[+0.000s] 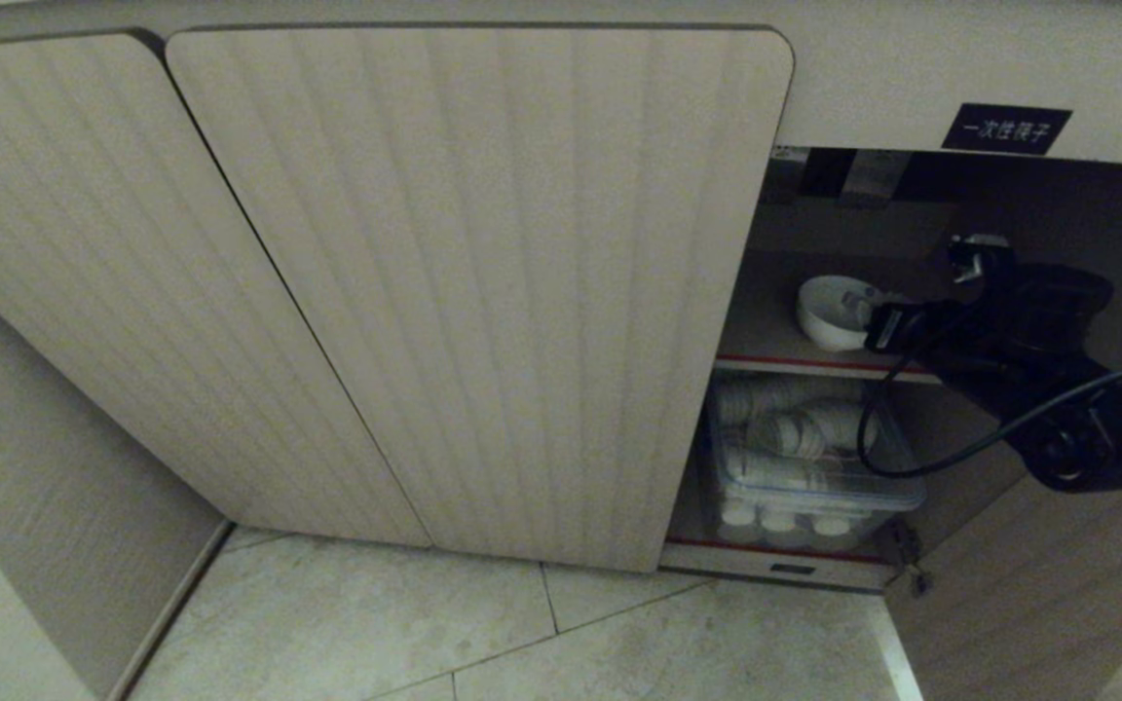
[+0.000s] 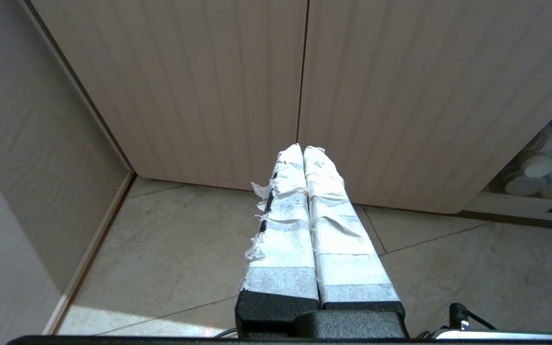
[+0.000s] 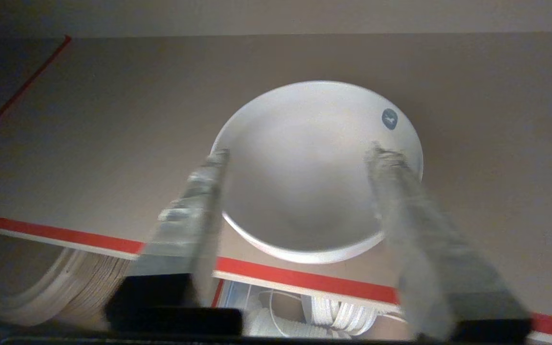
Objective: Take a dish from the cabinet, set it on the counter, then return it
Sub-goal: Take the bowl from the cabinet
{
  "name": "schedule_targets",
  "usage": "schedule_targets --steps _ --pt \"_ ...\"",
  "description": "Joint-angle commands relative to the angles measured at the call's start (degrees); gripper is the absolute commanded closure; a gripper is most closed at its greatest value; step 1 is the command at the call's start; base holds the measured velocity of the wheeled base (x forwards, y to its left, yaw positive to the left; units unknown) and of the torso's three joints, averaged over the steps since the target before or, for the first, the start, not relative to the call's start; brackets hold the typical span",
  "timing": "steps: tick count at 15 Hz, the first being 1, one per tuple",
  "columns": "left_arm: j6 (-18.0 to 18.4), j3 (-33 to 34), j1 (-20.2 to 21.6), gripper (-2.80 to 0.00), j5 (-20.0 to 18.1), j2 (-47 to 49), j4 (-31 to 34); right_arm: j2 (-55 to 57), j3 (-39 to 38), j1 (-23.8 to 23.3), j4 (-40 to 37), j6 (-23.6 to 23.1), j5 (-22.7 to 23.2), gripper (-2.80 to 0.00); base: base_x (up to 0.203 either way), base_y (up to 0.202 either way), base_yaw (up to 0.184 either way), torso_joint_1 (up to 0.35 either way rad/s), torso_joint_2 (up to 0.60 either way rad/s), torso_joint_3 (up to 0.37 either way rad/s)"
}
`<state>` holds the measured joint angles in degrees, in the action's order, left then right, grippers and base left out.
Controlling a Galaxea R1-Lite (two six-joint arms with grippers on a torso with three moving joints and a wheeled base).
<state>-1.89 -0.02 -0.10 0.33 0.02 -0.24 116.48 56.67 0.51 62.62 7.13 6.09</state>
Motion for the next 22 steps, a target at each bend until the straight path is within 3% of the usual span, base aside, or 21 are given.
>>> schedule_targets --steps 1,22 --pt "0.0 0.0 0.0 0.00 0.0 0.0 0.0 -0.1 0.0 0.0 0.5 -0.1 -0.3 -2.80 0.000 0.000 0.000 0.000 0.00 0.000" --pt "0.0 0.0 0.0 0.00 0.0 0.0 0.0 0.1 1.6 -2.9 1.1 -0.2 -2.8 -2.80 0.000 0.000 0.000 0.000 0.00 0.000"
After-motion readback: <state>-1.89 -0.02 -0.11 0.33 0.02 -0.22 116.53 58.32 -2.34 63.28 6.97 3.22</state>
